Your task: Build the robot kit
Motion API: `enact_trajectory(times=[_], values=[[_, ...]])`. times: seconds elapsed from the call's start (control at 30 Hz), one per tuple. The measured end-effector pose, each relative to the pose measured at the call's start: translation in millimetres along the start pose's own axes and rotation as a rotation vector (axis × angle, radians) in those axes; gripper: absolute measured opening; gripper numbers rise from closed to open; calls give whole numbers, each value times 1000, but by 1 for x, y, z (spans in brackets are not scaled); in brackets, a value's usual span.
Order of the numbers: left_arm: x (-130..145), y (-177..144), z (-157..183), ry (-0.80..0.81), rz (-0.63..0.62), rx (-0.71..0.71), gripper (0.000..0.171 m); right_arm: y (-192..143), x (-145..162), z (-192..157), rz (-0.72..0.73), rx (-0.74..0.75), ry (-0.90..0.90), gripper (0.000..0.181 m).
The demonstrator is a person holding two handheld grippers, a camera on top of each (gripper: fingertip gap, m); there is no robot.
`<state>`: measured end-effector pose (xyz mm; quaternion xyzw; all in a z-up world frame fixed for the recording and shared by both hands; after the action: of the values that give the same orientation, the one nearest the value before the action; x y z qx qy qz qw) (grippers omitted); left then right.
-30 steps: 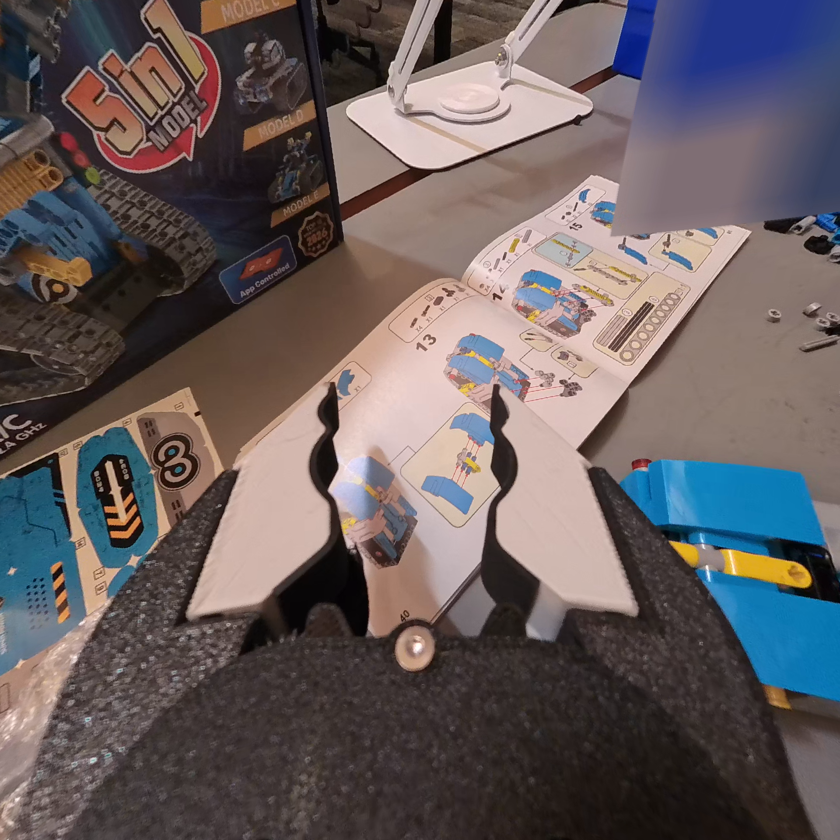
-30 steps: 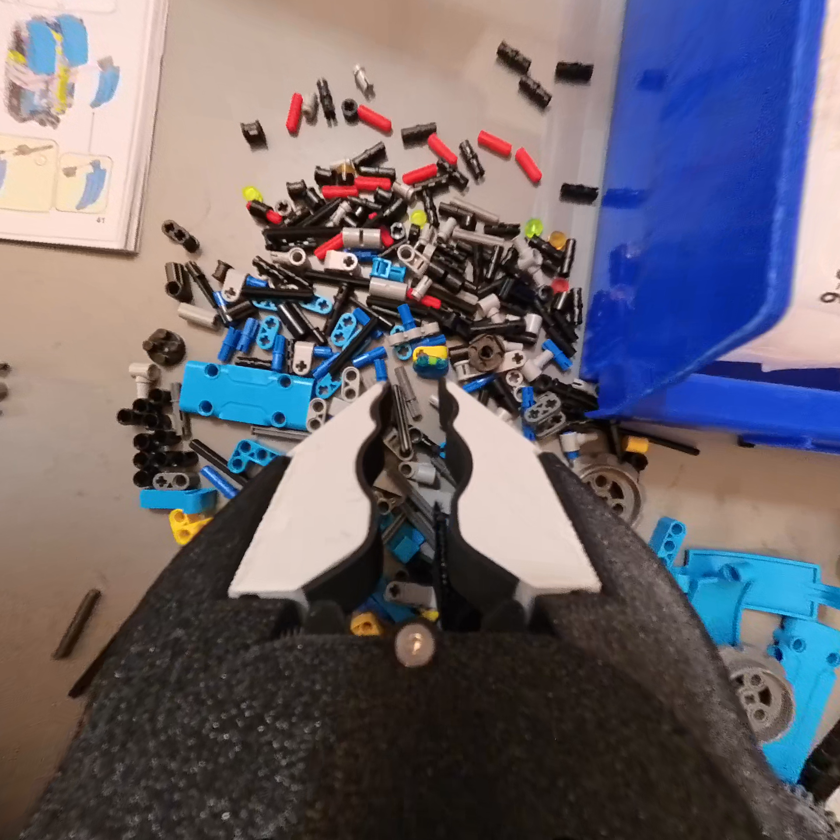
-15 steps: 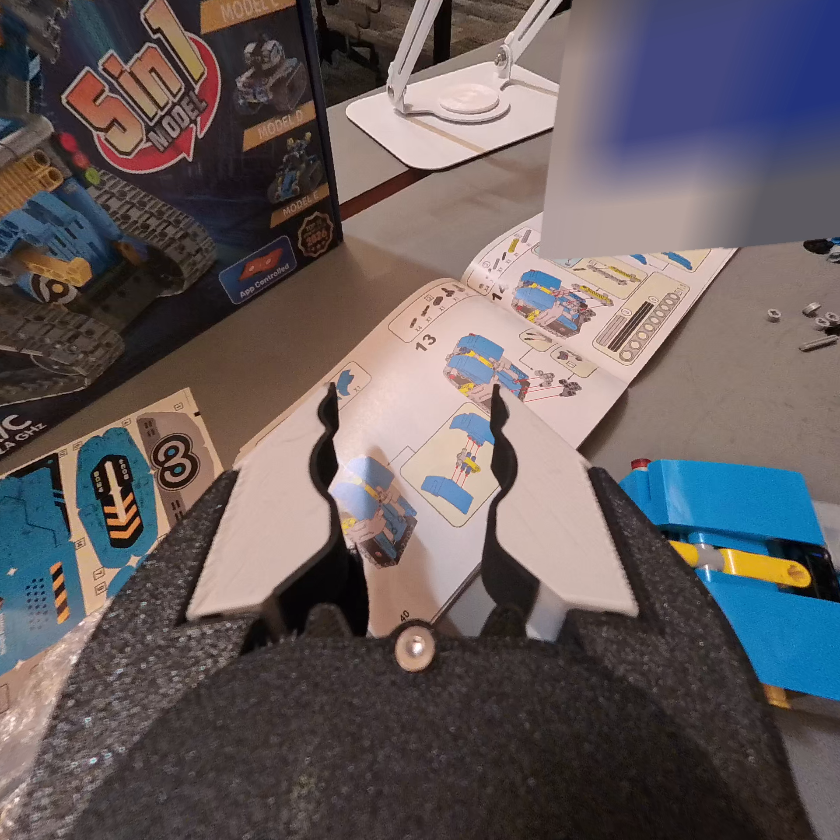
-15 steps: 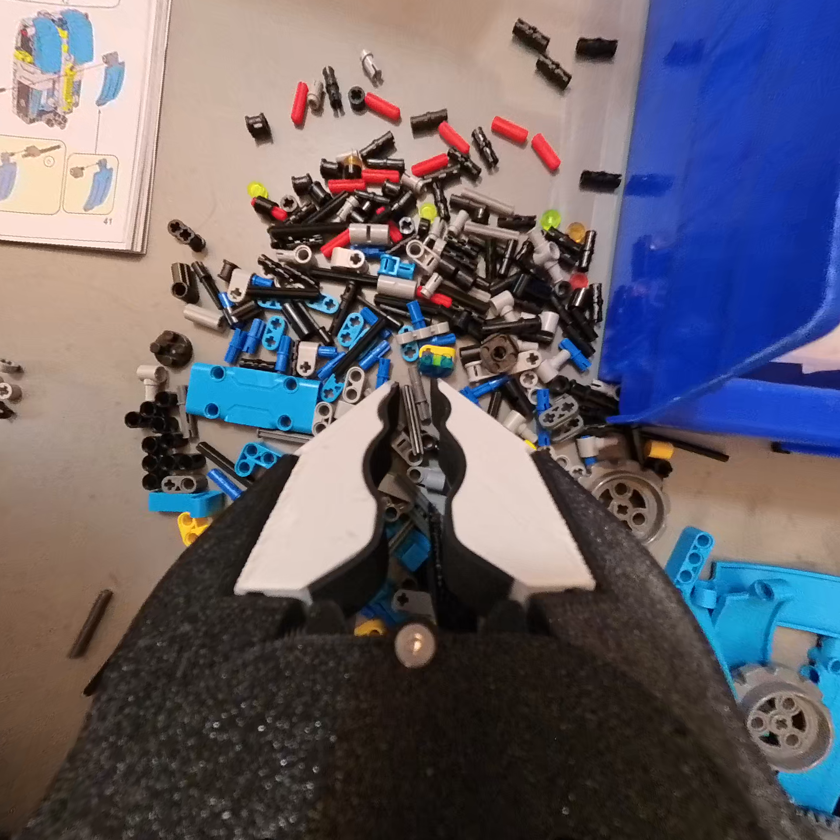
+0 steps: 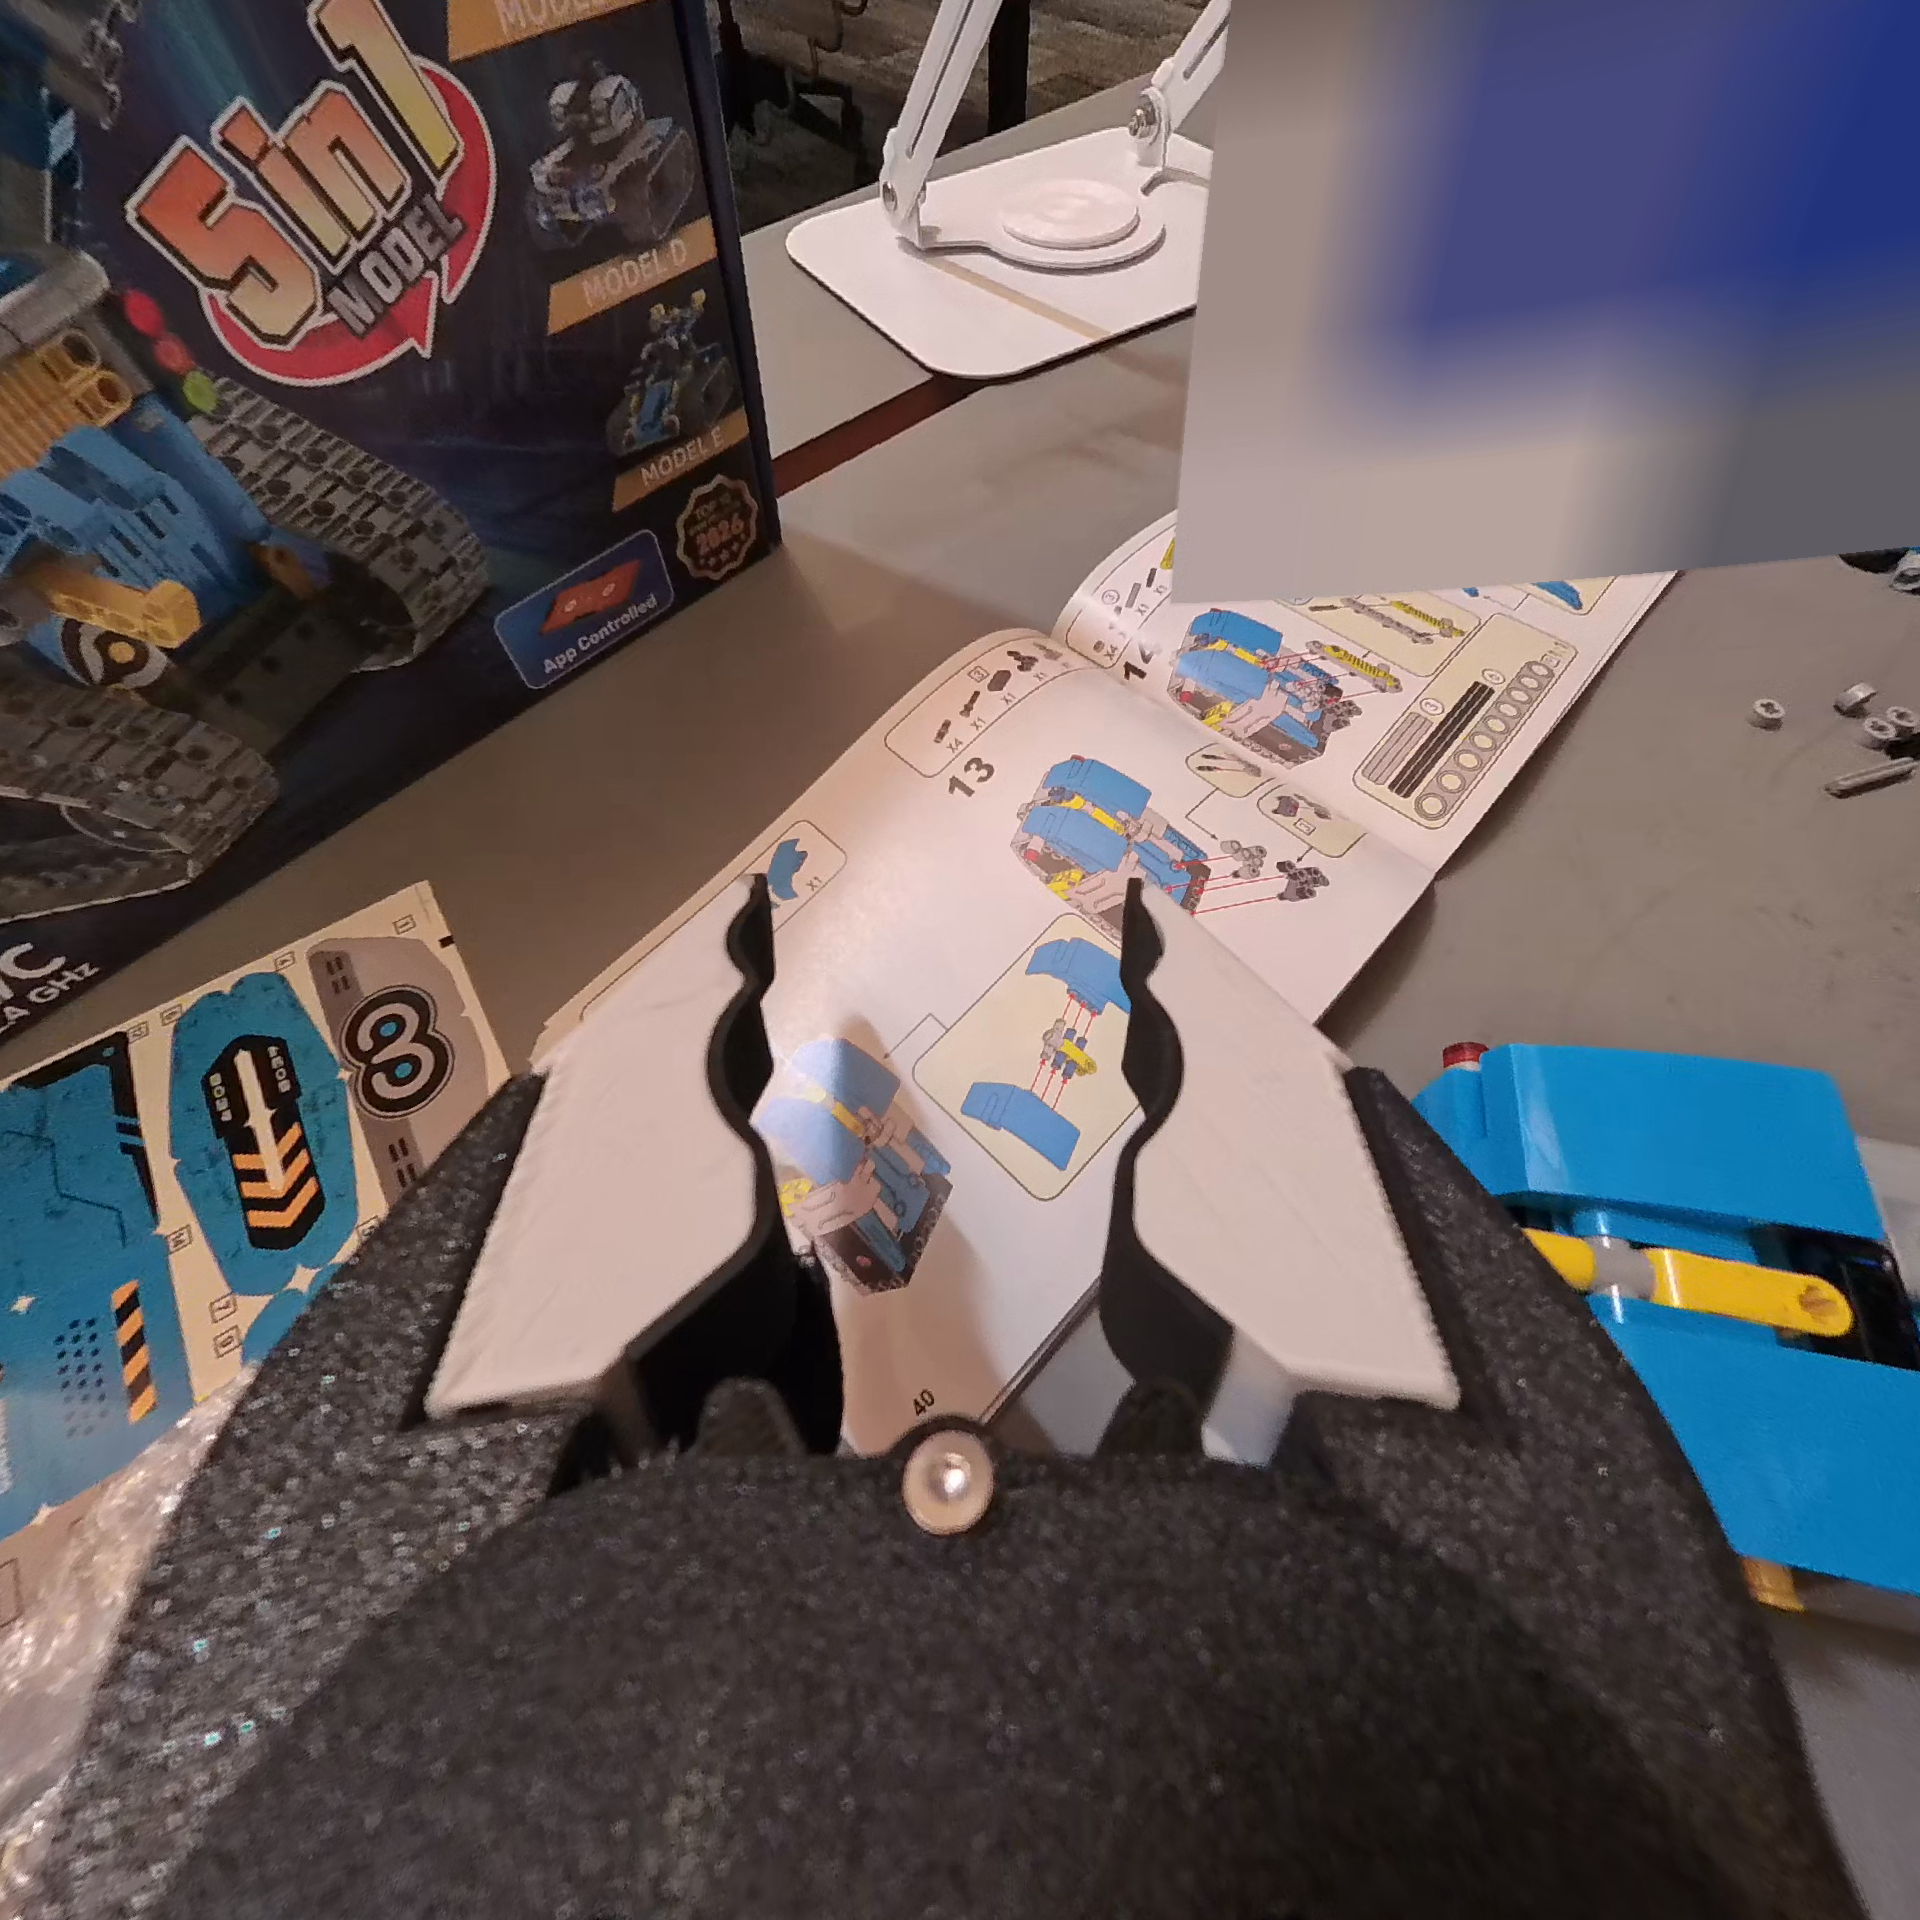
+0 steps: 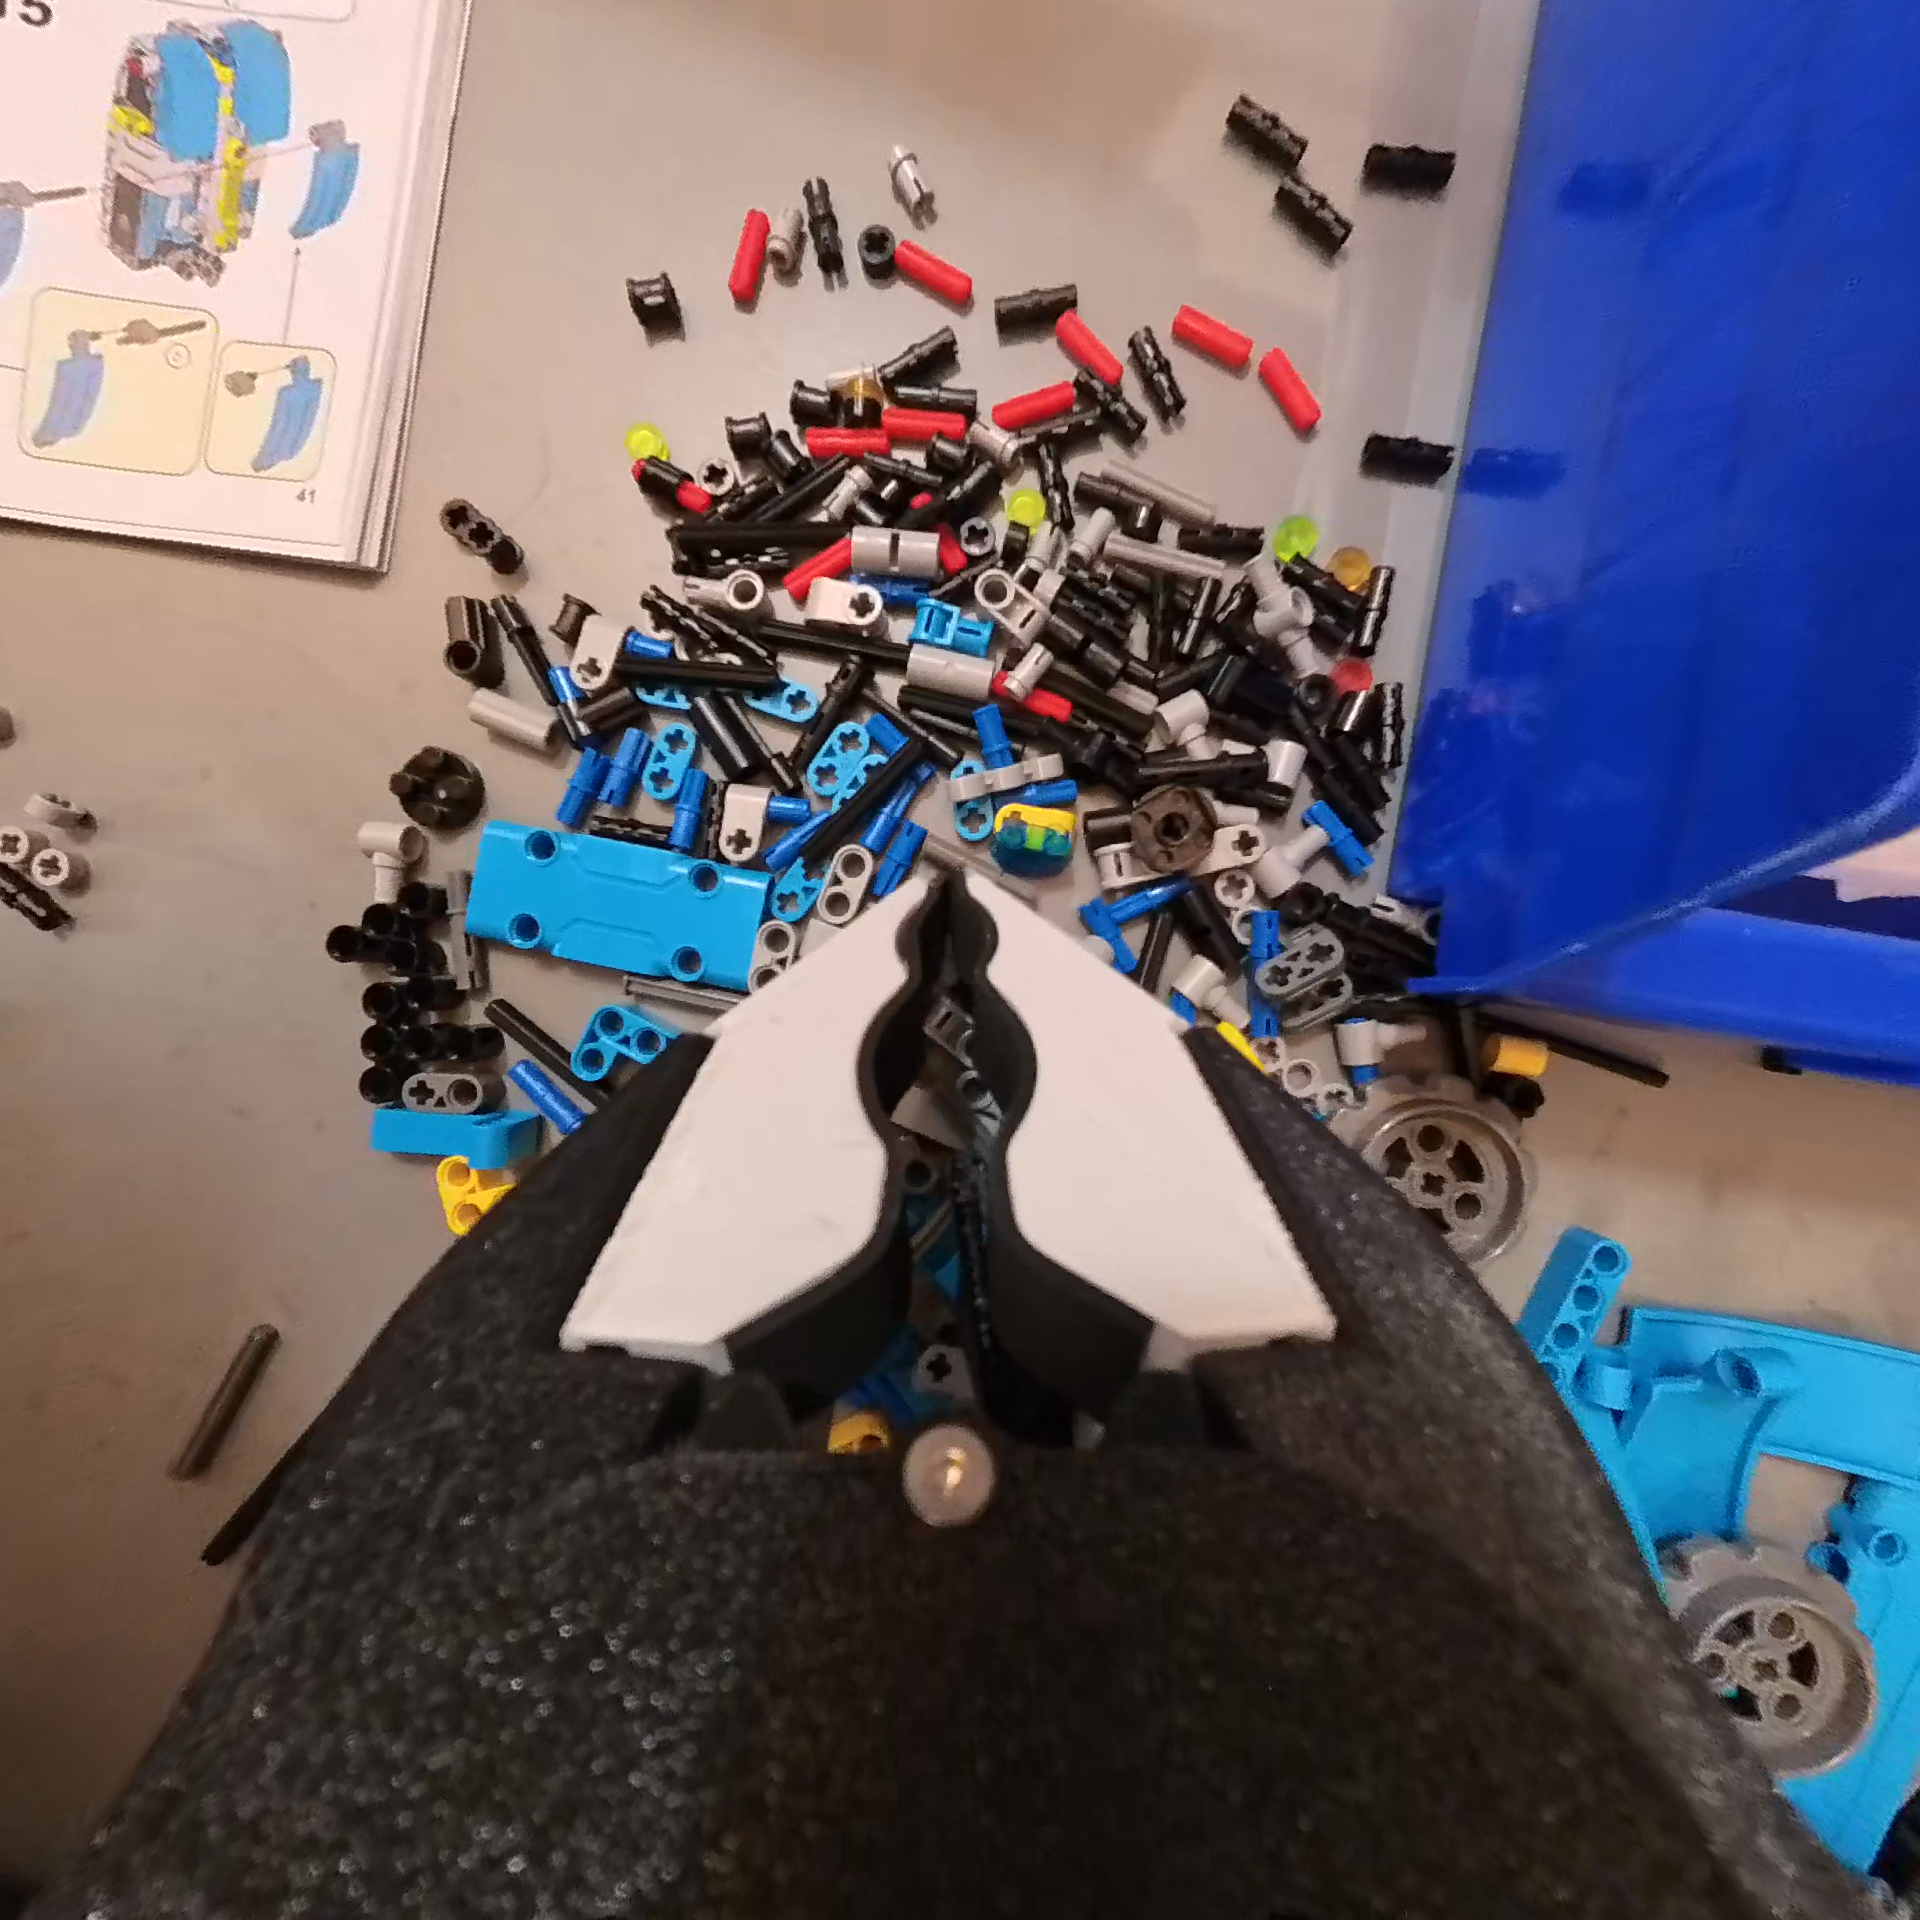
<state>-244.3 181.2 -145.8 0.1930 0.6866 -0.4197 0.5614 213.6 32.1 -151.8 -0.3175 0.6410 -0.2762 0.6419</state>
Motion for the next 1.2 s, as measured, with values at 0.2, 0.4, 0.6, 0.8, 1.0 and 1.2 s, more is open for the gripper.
enact_trajectory(times=[0.2,0.4,0.6,0.8,1.0,1.2], values=[[0,0,0,0,1,0,68,-3,-2,0,23,7,-4,0],[0,0,0,-1,-1,1,68,-11,-5,4,73,29,16,0],[0,1,0,-3,-6,2,68,-11,-4,6,67,24,30,0],[0,0,0,-2,-6,3,67,-2,-1,4,14,62,-10,17],[0,1,0,-2,-7,3,68,0,-1,3,9,59,-8,20],[1,1,0,0,-9,4,68,4,1,0,-11,1,4,8]])
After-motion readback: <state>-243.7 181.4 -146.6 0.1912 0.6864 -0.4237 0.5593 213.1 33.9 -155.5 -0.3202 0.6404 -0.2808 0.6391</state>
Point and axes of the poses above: each gripper's, where its closed fingertips meet, y out along the fingers, x out of its underside, z = x × y across the jaws, the point moved 9 cm from there along -y, back along the fingers, and after that the axes turned 7 degrees about z, right-handed, at the moved point
